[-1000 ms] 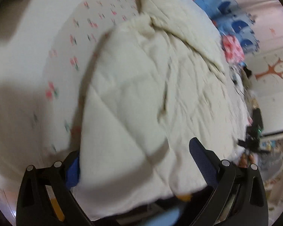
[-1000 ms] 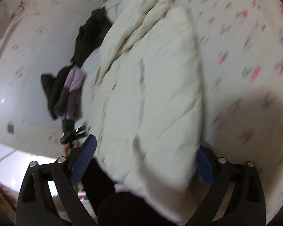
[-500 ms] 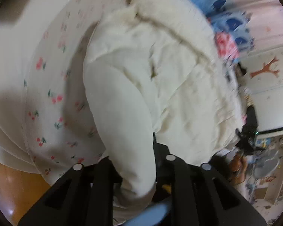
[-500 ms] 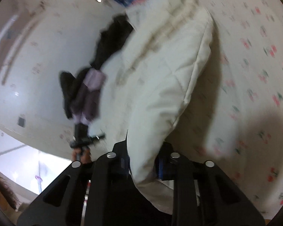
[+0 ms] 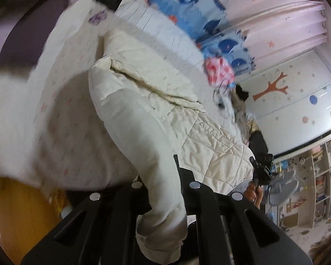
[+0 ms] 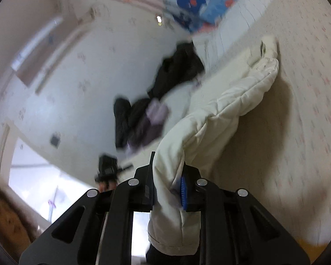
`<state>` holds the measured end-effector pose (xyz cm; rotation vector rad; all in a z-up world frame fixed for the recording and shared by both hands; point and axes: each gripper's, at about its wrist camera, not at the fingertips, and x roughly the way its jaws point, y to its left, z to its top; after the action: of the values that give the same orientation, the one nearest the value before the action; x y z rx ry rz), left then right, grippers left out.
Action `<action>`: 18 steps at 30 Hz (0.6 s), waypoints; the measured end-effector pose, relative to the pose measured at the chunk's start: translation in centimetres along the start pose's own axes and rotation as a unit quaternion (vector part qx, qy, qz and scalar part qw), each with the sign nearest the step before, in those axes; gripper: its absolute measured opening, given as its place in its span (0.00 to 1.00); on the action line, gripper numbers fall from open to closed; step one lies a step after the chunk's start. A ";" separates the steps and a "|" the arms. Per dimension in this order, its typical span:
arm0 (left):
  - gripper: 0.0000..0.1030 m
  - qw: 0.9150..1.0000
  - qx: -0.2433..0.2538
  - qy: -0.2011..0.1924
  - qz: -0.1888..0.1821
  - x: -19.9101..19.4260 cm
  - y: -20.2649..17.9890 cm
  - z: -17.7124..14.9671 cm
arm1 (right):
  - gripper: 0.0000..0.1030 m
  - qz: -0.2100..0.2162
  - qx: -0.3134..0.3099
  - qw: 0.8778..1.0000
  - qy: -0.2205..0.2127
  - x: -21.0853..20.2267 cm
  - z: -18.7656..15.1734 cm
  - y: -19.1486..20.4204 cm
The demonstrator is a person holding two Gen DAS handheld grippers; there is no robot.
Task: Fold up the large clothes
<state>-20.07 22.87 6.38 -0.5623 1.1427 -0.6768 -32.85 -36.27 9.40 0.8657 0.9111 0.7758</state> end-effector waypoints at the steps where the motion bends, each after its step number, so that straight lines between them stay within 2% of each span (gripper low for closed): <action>1: 0.14 0.999 0.011 0.033 0.018 0.5 1.3 -1.3 | 0.33 -0.033 0.010 0.999 0.028 -0.1 -1.2 -1.4; 2: 0.18 0.997 0.014 0.063 0.046 1.5 3.0 -2.2 | 0.45 -0.061 0.020 0.997 0.038 -0.4 -1.9 -2.6; 3: 0.19 0.993 -0.003 0.076 0.088 2.1 5.1 -2.6 | 0.47 -0.102 0.033 0.993 0.040 -1.1 -2.5 -4.2; 4: 0.20 0.990 -0.031 0.083 0.110 2.1 7.1 -2.7 | 0.48 -0.137 0.048 0.989 0.033 -2.0 -2.8 -5.5; 5: 0.21 0.989 -0.055 0.079 0.109 1.7 8.5 -2.5 | 0.49 -0.157 0.069 0.985 0.005 -3.5 -2.5 -6.8; 6: 0.22 0.990 -0.064 0.066 0.105 1.2 9.1 -2.3 | 0.51 -0.159 0.078 0.984 -0.021 -4.5 -2.0 -7.3; 8: 0.24 0.993 -0.044 0.030 0.107 -0.4 8.3 -1.1 | 0.63 -0.161 0.061 0.983 -0.058 -5.3 0.4 -6.6; 9: 0.26 0.993 -0.032 0.023 0.107 -0.5 7.5 -0.4 | 0.66 -0.163 0.044 0.984 -0.065 -4.8 1.9 -5.9; 11: 0.30 0.993 0.010 0.013 0.115 0.3 4.9 2.2 | 0.81 -0.148 0.015 0.987 -0.067 -2.2 5.7 -4.5; 12: 0.30 0.992 0.031 0.016 0.122 1.3 3.5 3.6 | 0.84 -0.142 0.004 0.988 -0.066 -0.6 7.5 -4.2; 14: 0.33 0.993 0.047 0.017 0.102 2.4 2.0 5.6 | 0.85 -0.137 -0.010 0.988 -0.065 3.3 11.1 -4.2; 15: 0.39 0.995 0.047 0.012 0.091 2.7 1.4 6.4 | 0.85 -0.143 -0.004 0.988 -0.065 5.4 13.2 -4.9; 18: 0.40 0.989 0.082 0.032 0.121 3.4 0.1 7.3 | 0.85 -0.180 0.012 0.981 -0.066 10.6 17.8 -7.7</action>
<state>-12.26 20.90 6.54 -0.2586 1.1797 -0.5761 -11.19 -35.76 5.21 0.7360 0.9269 0.3916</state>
